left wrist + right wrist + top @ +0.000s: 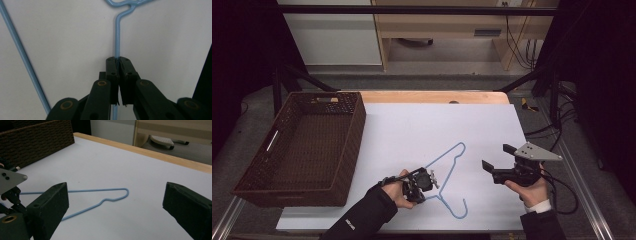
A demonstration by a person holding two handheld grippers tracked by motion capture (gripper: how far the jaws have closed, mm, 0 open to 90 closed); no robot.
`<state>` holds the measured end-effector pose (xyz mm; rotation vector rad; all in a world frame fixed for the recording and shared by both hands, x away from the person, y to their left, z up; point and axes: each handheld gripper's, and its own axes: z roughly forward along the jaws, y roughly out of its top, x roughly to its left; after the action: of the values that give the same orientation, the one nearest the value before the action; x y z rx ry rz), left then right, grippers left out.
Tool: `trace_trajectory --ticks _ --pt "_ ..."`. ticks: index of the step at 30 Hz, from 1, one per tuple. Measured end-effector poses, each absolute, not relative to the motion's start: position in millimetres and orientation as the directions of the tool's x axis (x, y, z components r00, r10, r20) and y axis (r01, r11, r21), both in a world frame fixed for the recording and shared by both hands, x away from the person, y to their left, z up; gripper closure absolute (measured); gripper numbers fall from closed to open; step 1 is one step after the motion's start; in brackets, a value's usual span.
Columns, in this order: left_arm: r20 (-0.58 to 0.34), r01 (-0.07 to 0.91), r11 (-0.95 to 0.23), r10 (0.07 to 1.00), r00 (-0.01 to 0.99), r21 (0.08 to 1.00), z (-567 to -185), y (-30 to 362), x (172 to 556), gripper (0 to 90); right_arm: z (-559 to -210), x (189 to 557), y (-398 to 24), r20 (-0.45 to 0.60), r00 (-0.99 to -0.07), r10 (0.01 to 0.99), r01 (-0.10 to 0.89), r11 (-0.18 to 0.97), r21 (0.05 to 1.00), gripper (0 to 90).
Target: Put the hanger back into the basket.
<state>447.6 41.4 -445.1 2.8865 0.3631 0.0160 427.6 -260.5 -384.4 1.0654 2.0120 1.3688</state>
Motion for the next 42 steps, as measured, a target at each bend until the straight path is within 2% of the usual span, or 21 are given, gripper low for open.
trace_trajectory --ticks 8,18,42 --pt "0.004 0.235 -0.954 0.240 0.971 0.187 -444 35 446 86.3 -384 427 -260 0.040 -0.582 0.812 0.331 0.192 0.924 6.8" --pt "0.024 0.217 -0.960 0.224 0.974 0.178 -444 32 444 86.9 -383 427 -261 0.040 -0.583 0.812 0.330 0.191 0.925 6.8" --pt "0.044 0.220 -0.944 0.238 0.970 0.246 -426 44 441 87.2 -384 427 -260 0.040 -0.590 0.807 0.336 0.200 0.921 7.1"
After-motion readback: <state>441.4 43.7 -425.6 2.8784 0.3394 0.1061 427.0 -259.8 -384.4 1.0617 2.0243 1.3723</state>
